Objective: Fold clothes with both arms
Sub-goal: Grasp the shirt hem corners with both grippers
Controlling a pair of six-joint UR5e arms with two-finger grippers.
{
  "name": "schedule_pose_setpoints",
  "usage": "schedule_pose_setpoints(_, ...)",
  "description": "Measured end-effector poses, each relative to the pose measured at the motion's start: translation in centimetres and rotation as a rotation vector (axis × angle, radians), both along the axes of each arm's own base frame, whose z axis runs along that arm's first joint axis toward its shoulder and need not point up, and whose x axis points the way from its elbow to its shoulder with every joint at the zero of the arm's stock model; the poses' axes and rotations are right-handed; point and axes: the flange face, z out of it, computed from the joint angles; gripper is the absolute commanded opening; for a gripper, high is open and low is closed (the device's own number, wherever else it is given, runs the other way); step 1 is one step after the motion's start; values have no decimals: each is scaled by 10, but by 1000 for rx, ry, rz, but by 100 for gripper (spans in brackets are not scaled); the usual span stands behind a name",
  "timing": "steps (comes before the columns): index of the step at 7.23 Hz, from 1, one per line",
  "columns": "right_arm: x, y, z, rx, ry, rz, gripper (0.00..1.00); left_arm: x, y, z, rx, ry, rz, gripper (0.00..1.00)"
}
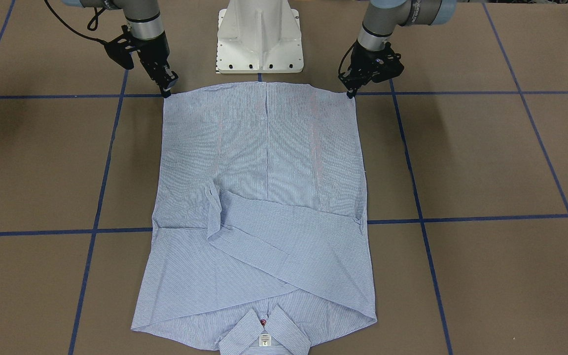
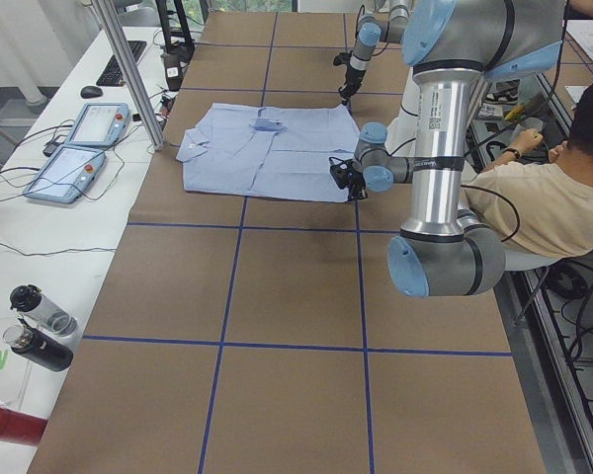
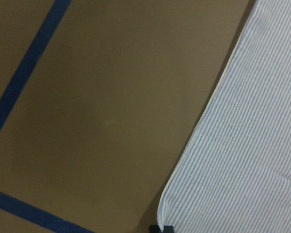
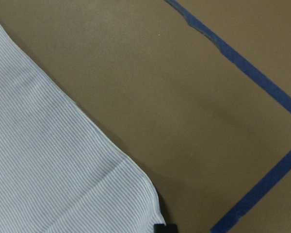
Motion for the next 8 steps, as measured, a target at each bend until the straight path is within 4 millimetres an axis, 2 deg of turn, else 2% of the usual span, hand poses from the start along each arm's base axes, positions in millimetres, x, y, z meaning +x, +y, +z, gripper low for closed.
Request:
schedule_pose_setpoints(2, 15, -1, -11, -12, -25, -4, 0, -24, 6, -11, -5, 23, 12, 0)
schedule_pose_setpoints(4, 43, 1, -21, -24, -48, -12, 0, -49, 14, -29, -27, 65, 46, 0)
schedule_pose_setpoints(6, 70, -3, -38, -44, -84, -11, 0, -64, 17, -54, -49, 119, 81, 0)
schedule_pose_setpoints(7, 78, -12, -43, -51, -88, 2, 0, -72, 8, -66, -57, 145, 81, 0)
schedule_pose_setpoints(8, 84, -28, -48, -72, -93, 17, 0, -81, -14, -76, -53, 167, 45, 0)
